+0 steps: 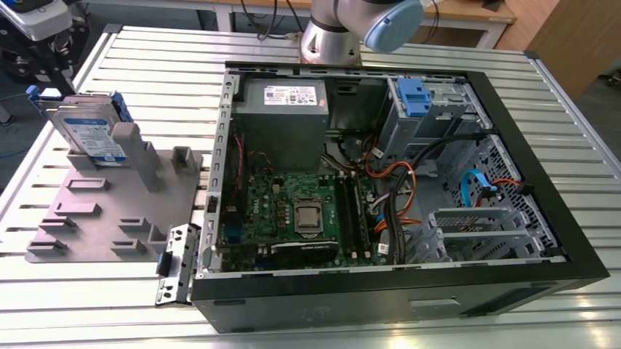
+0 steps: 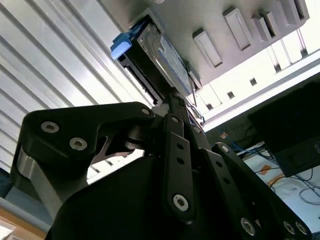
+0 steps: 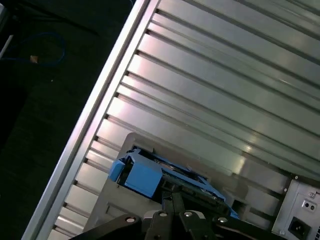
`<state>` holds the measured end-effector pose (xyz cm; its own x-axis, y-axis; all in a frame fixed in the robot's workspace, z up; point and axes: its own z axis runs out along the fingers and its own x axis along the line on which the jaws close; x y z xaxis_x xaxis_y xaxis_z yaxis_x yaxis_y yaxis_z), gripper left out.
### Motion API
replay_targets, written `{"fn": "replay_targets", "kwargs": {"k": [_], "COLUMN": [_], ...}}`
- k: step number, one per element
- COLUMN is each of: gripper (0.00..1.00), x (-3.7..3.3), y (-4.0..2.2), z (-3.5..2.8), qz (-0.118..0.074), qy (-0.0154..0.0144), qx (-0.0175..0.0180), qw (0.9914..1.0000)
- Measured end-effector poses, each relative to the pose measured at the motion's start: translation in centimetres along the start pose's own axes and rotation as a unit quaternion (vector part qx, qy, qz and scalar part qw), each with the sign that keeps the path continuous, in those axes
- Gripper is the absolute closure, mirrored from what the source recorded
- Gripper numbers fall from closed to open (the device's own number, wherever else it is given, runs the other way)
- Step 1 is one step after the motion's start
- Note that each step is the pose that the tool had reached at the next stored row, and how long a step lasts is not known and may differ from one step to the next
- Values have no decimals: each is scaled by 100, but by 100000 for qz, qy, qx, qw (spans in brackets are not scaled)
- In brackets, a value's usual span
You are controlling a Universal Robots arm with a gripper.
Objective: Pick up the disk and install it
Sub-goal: 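Pick up the disk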
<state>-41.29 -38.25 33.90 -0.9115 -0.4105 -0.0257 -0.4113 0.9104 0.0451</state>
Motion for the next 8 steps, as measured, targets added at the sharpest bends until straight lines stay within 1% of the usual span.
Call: {"fn": "replay_targets", "kwargs": {"k": [2,4,6,8], "gripper": [89,89,89,89], "x": [0,0,0,0], "y": [0,0,0,0], "z": [1,1,1,2], "qz": [-1509,-3106,-4720,-6344], "qy": [67,140,216,287], "qx": [-41,-82,-124,-166], "qw": [99989,99952,99888,99798]}}
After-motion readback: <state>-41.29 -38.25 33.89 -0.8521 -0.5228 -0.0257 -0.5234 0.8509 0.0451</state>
